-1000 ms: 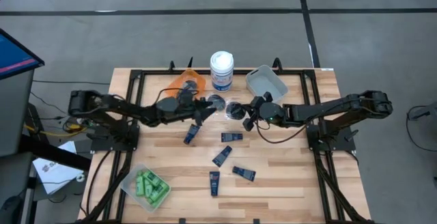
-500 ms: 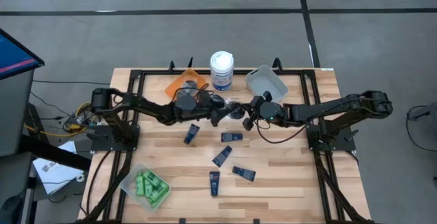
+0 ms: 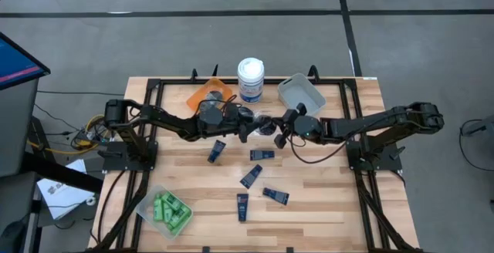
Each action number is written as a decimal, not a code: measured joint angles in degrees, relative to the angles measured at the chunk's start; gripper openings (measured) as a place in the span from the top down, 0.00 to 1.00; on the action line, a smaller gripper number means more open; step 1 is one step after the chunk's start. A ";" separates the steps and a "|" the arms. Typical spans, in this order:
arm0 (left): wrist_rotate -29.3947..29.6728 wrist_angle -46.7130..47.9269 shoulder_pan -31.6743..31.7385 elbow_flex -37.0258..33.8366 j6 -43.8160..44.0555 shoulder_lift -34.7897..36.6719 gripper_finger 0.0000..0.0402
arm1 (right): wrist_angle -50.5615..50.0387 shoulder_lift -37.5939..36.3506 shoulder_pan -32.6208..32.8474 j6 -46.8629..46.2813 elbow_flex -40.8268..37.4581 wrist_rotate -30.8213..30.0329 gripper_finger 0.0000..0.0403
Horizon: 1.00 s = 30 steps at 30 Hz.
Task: Pick & Place Travel size toiletries
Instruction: Put the hair brush into the orange bin
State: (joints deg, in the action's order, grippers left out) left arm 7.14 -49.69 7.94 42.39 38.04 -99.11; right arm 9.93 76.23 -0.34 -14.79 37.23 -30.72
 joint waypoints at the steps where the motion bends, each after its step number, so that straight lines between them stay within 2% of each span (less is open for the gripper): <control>1: 0.00 -0.04 0.00 0.00 0.00 0.00 0.57 | 0.00 0.00 0.00 0.00 0.00 0.00 1.00; 10: -1.64 0.06 0.02 0.00 -0.22 0.00 0.91 | 0.27 0.00 0.00 4.23 0.00 0.33 1.00; 12: -1.65 0.16 0.04 -0.02 -0.40 0.00 0.96 | 0.41 0.00 0.00 4.91 -0.02 0.41 0.99; 15: -2.14 0.04 0.04 -0.02 -0.58 0.00 0.96 | 0.61 0.00 0.00 6.59 -0.02 0.65 0.95; 19: -2.43 -0.02 0.04 -0.02 -1.47 0.00 0.93 | 0.69 -0.07 0.16 8.47 -0.02 0.98 0.82; 23: -2.75 1.95 0.70 -0.02 -3.70 1.51 0.96 | 0.70 -1.44 1.68 10.54 -0.02 0.85 0.65; 27: -2.52 8.47 2.07 -0.02 -7.02 5.59 0.96 | 0.66 -3.94 3.58 10.74 -0.02 0.81 0.48; 30: 1.99 17.02 2.78 0.02 -10.35 10.73 0.96 | 0.37 -6.20 5.30 10.75 -0.02 0.81 0.39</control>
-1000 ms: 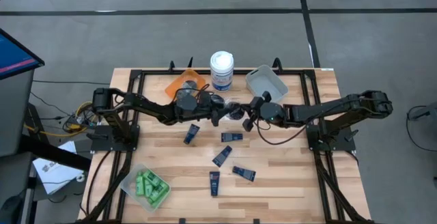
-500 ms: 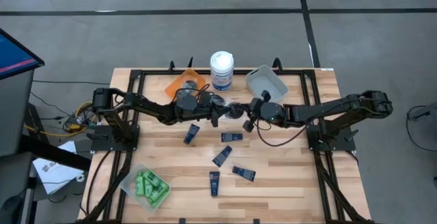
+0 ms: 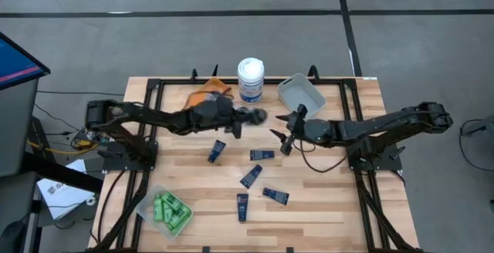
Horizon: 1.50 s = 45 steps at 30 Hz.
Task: Pick & Place Travel size toiletries
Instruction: Put the hair brush into the orange bin
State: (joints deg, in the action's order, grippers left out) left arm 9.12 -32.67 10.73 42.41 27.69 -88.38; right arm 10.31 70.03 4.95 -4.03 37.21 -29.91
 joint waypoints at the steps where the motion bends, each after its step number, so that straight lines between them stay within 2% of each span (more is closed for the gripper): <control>1: 2.25 3.67 0.15 -0.02 -1.18 1.89 0.96 | -0.42 -0.74 0.52 0.00 0.00 -0.02 0.38; 5: 12.98 16.92 0.19 -0.04 -4.86 9.35 0.96 | -1.50 -3.31 2.19 0.11 0.00 -0.06 0.36; 10: 29.56 31.10 0.54 -0.04 -6.85 17.20 0.96 | -2.29 -4.62 2.98 0.10 0.00 -0.14 0.38; 13: 33.44 34.83 2.09 -0.04 -6.92 20.01 0.96 | -2.73 -4.34 2.95 -0.05 0.00 -0.15 0.39; 18: 33.40 34.90 7.08 -1.82 -6.88 21.66 0.96 | -3.00 -2.18 3.01 -0.50 0.00 -0.15 0.42; 20: 31.69 34.99 10.01 -3.03 -6.19 21.56 0.96 | -3.19 -1.33 3.08 -0.50 0.00 -0.14 0.43; 24: 25.35 33.72 15.80 -4.86 -4.91 20.01 0.96 | -3.36 -0.23 3.08 -0.96 -0.02 -0.13 0.44; 29: 17.12 26.41 20.17 -6.48 -4.88 18.27 0.96 | -3.15 -0.29 3.08 -1.11 -0.02 -0.13 0.44; 32: 14.44 25.22 21.39 -6.64 -4.93 17.41 0.96 | -3.17 -0.29 3.25 -1.11 -0.02 -0.13 0.44; 37: 14.29 25.04 21.57 -6.64 -4.93 14.65 0.96 | -3.17 -0.29 3.28 -1.11 -0.02 -0.11 0.44; 45: 10.95 22.54 21.57 -6.64 -4.95 9.98 0.96 | -3.18 -0.29 3.28 -1.11 -0.02 -0.11 0.44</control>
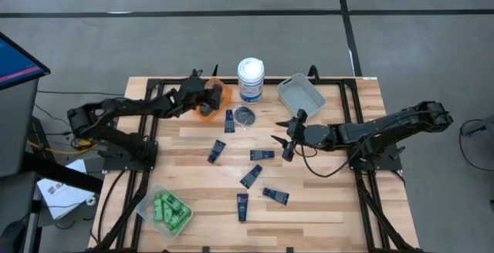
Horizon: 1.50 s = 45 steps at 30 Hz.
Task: Pick & Place Travel size toiletries
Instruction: Put the hair brush into the orange bin
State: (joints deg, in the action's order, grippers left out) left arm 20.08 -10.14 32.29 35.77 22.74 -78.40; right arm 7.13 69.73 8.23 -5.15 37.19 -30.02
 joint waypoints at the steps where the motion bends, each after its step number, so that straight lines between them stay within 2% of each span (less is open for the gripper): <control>1: -0.02 -0.02 0.11 0.00 0.00 -0.28 0.95 | 0.01 0.00 0.00 0.00 0.00 0.00 0.44; 8: -0.02 -0.36 0.70 0.00 0.02 -0.51 0.84 | -0.01 0.00 0.07 0.04 0.00 0.11 0.44; 14: -2.43 -0.39 0.70 0.00 0.15 -0.51 0.72 | -0.01 0.00 0.07 0.15 0.00 0.13 0.44; 23: -0.35 -0.41 0.70 0.00 -2.84 -0.51 0.49 | -0.24 0.00 0.07 0.15 0.02 0.15 0.44; 30: -2.12 -0.45 0.70 0.00 -0.06 -0.51 0.32 | -0.91 0.00 0.07 0.13 0.02 0.15 0.44; 34: -2.98 -0.38 0.70 0.00 0.44 -0.51 0.28 | -0.91 0.00 0.07 0.13 0.02 0.15 0.44; 45: -6.94 1.19 0.70 0.02 0.26 -0.51 0.28 | -0.91 0.00 0.07 -0.02 0.02 0.15 0.44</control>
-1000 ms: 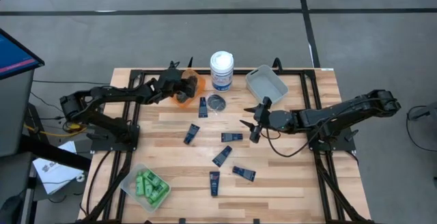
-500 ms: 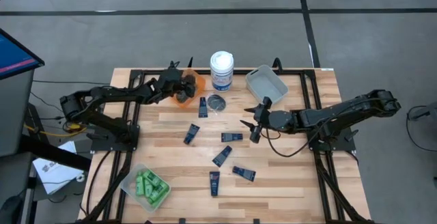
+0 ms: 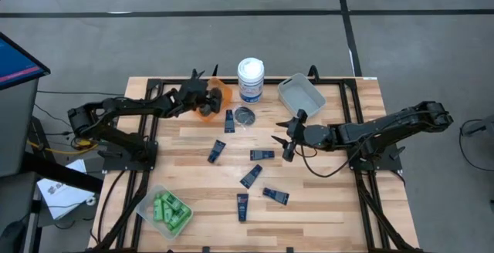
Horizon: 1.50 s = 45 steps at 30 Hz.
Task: Pick & Place Travel size toiletries
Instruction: Put the hair brush into the orange bin
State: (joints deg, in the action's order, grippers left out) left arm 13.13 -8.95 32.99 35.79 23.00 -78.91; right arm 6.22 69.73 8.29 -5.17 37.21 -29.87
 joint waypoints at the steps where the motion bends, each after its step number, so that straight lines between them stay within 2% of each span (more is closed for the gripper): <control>1: -0.03 0.42 0.00 0.00 -0.11 0.00 0.28 | 0.00 0.00 0.00 -0.17 0.00 0.00 0.44; 7: 1.00 0.81 0.00 0.00 -4.58 0.00 0.28 | 0.02 0.00 0.00 -0.87 0.01 0.02 0.44; 15: 10.17 0.81 0.00 0.02 -10.01 0.02 0.28 | -0.05 0.00 0.00 -0.88 0.00 0.02 0.44; 17: 10.85 0.77 0.00 0.04 -10.88 0.04 0.28 | -0.39 0.00 0.00 -1.34 0.02 -0.02 0.44; 21: 10.77 1.05 -0.02 0.04 -10.65 0.66 0.28 | -1.14 0.00 -1.51 -8.80 0.02 -0.02 0.44; 25: 8.48 0.96 -0.32 0.15 -7.59 4.29 0.28 | -2.91 1.67 -4.72 -19.11 0.07 -0.20 0.44; 30: 1.18 0.81 -1.39 0.15 -0.68 12.82 0.28 | -2.07 8.30 -8.80 -24.23 0.11 0.28 0.44; 34: -2.72 0.73 -4.07 0.15 0.38 19.90 0.28 | -0.98 15.38 -11.01 -23.94 2.60 0.02 0.44; 39: -3.05 0.60 -9.14 0.15 1.75 26.74 0.28 | -3.26 24.89 -11.86 -17.07 11.02 -0.02 0.44; 45: -2.89 0.77 -14.59 0.15 2.91 30.80 0.28 | -13.50 34.67 -12.82 -12.83 24.24 0.07 0.40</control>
State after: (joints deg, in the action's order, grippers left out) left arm 10.25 -8.18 18.40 35.94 25.92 -48.12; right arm -7.28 104.41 -4.53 -18.00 61.45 -29.80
